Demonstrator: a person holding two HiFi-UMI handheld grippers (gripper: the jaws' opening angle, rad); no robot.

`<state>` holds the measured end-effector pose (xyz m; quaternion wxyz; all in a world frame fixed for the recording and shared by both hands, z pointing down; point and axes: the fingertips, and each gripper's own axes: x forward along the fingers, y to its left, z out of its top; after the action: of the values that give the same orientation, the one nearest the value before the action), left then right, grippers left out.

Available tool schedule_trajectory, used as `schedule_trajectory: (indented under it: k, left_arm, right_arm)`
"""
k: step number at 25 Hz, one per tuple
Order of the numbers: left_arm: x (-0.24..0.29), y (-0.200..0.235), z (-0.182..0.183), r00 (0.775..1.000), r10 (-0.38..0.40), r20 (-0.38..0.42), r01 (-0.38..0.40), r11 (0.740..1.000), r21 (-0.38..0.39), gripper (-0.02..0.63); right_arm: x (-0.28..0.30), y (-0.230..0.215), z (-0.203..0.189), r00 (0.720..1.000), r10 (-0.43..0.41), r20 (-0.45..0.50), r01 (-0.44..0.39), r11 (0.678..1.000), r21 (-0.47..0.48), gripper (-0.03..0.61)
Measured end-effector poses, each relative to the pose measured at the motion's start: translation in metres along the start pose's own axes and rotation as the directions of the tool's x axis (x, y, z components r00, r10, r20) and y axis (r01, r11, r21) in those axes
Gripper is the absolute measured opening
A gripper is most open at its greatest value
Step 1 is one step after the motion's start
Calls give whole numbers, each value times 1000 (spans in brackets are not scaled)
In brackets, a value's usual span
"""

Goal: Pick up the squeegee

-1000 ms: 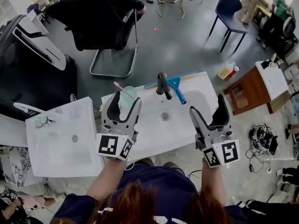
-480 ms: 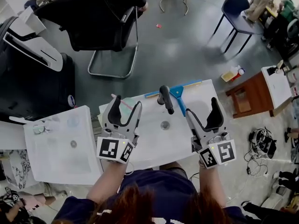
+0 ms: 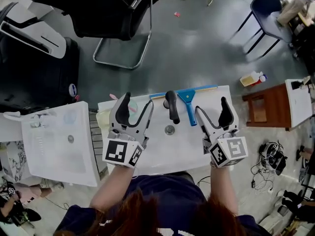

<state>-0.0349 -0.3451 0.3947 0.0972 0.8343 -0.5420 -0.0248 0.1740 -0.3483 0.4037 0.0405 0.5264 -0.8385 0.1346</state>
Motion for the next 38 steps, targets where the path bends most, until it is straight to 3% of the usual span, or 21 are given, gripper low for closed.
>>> schedule_trajectory:
  k: [8,19,24,35,38]
  left_arm:
    - [19,0,-16,999,31,-36,-31,1000,2,278]
    - [23,7,-27,997,50,-66,-50,999,2,278]
    - [25,8,-30,995,58,-78,-58,998,3,278]
    - [25,11,-33,993,68,-92,-68,998,6,278]
    - [22,12,-34,993,71,-94,-71,997,6,278]
  right_arm:
    - [45,-25,-92,974,-13,-228,6,999,-31,439]
    - [73,-38,-216,858,-63,-511,34,997,-65,437]
    - [74,-41,-234,829,-80,-553,56,997,-60,399]
    - [73,-44,-243,809,-108,-577,92,994,-57,178]
    - [73,-45,-243,810,-115,-574,104,993,-51,167]
